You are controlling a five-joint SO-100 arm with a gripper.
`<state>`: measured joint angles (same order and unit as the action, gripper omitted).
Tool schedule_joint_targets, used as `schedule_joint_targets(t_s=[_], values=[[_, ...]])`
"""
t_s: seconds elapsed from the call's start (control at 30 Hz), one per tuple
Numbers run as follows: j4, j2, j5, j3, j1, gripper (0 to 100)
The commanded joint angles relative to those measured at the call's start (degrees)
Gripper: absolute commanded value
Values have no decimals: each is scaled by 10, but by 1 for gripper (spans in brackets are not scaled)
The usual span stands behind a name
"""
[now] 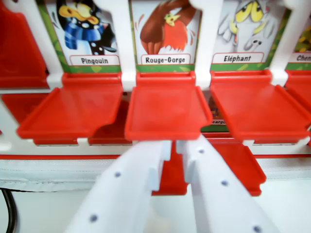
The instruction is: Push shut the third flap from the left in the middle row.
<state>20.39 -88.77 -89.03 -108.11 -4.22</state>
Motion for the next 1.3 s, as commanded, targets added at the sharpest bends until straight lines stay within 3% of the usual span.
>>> schedule_joint_targets(t_s=[0.0, 1.27], values=[[-19, -2, -1, 68, -4, 0], [-33, 91, -5, 182, -11, 0]])
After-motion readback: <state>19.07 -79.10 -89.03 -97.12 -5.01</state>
